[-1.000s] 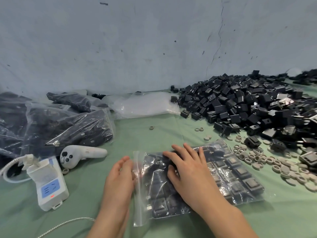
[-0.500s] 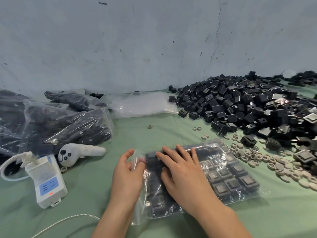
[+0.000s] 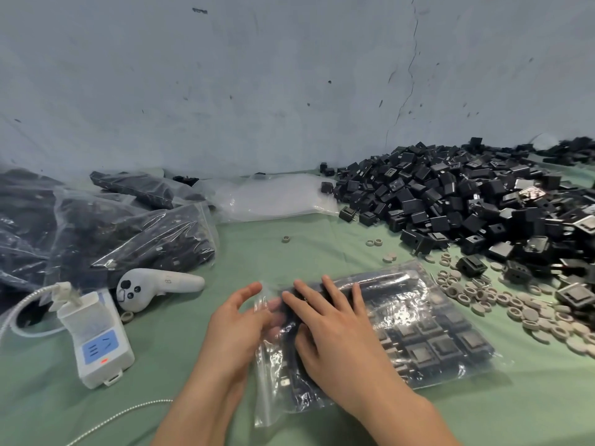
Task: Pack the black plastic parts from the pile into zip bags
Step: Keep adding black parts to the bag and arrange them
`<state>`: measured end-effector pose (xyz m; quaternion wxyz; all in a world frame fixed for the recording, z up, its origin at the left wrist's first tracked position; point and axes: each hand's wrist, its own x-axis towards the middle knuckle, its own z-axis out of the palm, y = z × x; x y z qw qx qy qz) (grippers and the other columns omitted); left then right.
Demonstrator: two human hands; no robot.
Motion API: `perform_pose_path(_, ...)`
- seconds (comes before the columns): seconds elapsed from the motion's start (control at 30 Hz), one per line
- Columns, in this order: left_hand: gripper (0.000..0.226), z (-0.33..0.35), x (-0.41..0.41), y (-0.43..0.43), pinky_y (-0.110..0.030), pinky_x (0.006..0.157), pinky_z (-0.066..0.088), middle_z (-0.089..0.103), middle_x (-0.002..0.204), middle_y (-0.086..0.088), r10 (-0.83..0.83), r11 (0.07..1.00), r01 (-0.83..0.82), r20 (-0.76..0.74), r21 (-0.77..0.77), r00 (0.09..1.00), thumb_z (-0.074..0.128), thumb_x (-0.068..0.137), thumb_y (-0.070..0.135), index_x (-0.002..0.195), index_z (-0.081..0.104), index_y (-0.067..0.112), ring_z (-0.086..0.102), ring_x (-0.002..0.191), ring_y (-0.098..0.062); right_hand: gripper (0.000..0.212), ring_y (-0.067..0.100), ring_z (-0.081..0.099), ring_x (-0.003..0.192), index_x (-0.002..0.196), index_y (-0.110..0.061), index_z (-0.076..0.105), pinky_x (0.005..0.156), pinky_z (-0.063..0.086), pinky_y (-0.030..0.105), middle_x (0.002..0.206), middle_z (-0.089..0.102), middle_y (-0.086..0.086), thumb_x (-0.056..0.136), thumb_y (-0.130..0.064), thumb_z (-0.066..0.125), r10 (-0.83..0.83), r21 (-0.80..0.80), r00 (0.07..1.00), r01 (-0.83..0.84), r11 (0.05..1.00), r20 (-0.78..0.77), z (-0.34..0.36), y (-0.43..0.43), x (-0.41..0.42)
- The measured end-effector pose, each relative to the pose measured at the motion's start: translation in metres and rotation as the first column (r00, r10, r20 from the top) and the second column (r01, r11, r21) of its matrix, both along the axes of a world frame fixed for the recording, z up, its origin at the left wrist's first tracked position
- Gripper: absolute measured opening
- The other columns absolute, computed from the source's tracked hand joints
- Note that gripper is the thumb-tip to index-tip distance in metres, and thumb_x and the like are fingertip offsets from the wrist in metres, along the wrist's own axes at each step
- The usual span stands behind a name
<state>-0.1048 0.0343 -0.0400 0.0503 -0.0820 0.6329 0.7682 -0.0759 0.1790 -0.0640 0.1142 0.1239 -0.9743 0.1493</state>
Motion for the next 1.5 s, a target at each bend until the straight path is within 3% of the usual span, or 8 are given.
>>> perform_pose_path(0.53, 0.036, -0.004, 0.003, 0.0, -0.037, 0.075, 0.053, 0.077, 0.095, -0.013, -0.007, 0.998, 0.008, -0.021, 0.069, 1.0, 0.062, 0.091, -0.004, 0.118, 0.056, 0.018, 0.071, 0.099, -0.035, 0.065, 0.027, 0.007, 0.154, 0.152, -0.04, 0.025, 0.12, -0.01, 0.051, 0.163, 0.019, -0.017, 0.09, -0.042, 0.008, 0.029, 0.015, 0.999, -0.029, 0.999, 0.019, 0.001, -0.003, 0.002)
perform_pose_path(0.9, 0.021, -0.001, 0.001, -0.007, -0.021, 0.05, 0.056, 0.074, 0.075, -0.003, 0.095, 0.986, -0.106, 0.089, 0.125, 0.991, 0.056, 0.094, -0.004, 0.103, 0.057, 0.015, 0.063, 0.065, -0.014, 0.047, 0.012, 0.015, 0.15, 0.143, -0.038, 0.045, 0.126, 0.008, 0.042, 0.157, 0.033, -0.013, 0.098, -0.033, 0.033, -0.169, -0.308, 0.978, 0.124, 0.943, -0.125, 0.014, 0.024, 0.014)
perform_pose_path(1.07, 0.026, -0.002, 0.007, -0.005, -0.029, 0.059, 0.042, 0.059, 0.077, -0.003, 0.261, 0.958, -0.263, -0.03, -0.115, 0.965, 0.055, 0.093, 0.001, 0.115, 0.059, 0.014, 0.05, 0.059, -0.013, 0.041, 0.004, 0.037, 0.137, 0.137, -0.031, 0.054, 0.117, 0.032, 0.033, 0.147, 0.046, -0.011, 0.099, -0.017, 0.046, -0.443, -0.665, 0.895, 0.297, 0.686, -0.058, 0.024, 0.078, 0.026)
perform_pose_path(1.13, 0.029, 0.004, 0.013, -0.001, -0.032, 0.074, 0.041, 0.062, 0.099, -0.003, 0.309, 0.881, -0.364, -0.213, -0.303, 0.927, 0.056, 0.093, 0.008, 0.119, 0.058, 0.02, 0.056, 0.078, -0.015, 0.038, 0.007, 0.058, 0.105, 0.131, -0.033, 0.058, 0.089, 0.054, 0.032, 0.129, 0.062, -0.006, 0.1, -0.016, 0.047, -0.512, -0.818, 0.858, 0.318, 0.479, 0.034, 0.025, 0.098, 0.033)
perform_pose_path(1.23, 0.027, 0.024, 0.029, 0.025, -0.031, 0.086, 0.04, 0.06, 0.114, 0.003, 0.23, 0.808, -0.426, -0.447, -0.408, 0.865, 0.057, 0.093, 0.014, 0.115, 0.055, 0.031, 0.057, 0.101, -0.014, 0.031, 0.015, 0.054, 0.053, 0.123, -0.038, 0.059, 0.049, 0.044, 0.02, 0.084, 0.07, -0.023, 0.101, -0.02, 0.046, -0.568, -0.914, 0.808, 0.335, 0.229, 0.154, 0.024, 0.122, 0.044)
perform_pose_path(1.33, 0.029, 0.036, 0.041, 0.075, -0.018, 0.076, 0.041, 0.053, 0.116, 0.015, -0.022, 0.827, -0.269, -0.507, -0.493, 0.862, 0.056, 0.095, 0.022, 0.116, 0.049, 0.041, 0.054, 0.1, 0.006, 0.027, 0.018, 0.064, 0.075, 0.12, -0.036, 0.061, 0.077, 0.038, 0.012, 0.084, 0.063, -0.023, 0.103, -0.021, 0.046, -0.576, -0.943, 0.775, 0.331, 0.02, 0.26, 0.024, 0.145, 0.043)
perform_pose_path(1.4, 0.031, 0.035, 0.039, 0.113, -0.015, 0.075, 0.045, 0.046, 0.12, 0.022, -0.228, 0.809, -0.108, -0.478, -0.578, 0.848, 0.055, 0.095, 0.028, 0.12, 0.045, 0.045, 0.053, 0.107, 0.005, 0.026, 0.013, 0.064, 0.076, 0.118, -0.031, 0.062, 0.059, 0.042, 0.015, 0.088, 0.065, -0.007, 0.103, -0.018, 0.046, -0.521, -0.935, 0.777, 0.308, -0.177, 0.354, 0.027, 0.161, 0.038)
perform_pose_path(1.5, 0.036, 0.03, 0.015, 0.164, -0.014, 0.088, 0.044, 0.038, 0.131, 0.02, -0.473, 0.686, 0.042, -0.402, -0.727, 0.784, 0.052, 0.098, 0.035, 0.132, 0.04, 0.04, 0.048, 0.105, 0.014, 0.03, 0.025, 0.059, 0.112, 0.127, -0.023, 0.058, 0.089, 0.053, 0.039, 0.096, 0.061, -0.003, 0.103, -0.014, 0.043, -0.453, -0.9, 0.781, 0.334, -0.28, 0.431, 0.028, 0.183, 0.025)
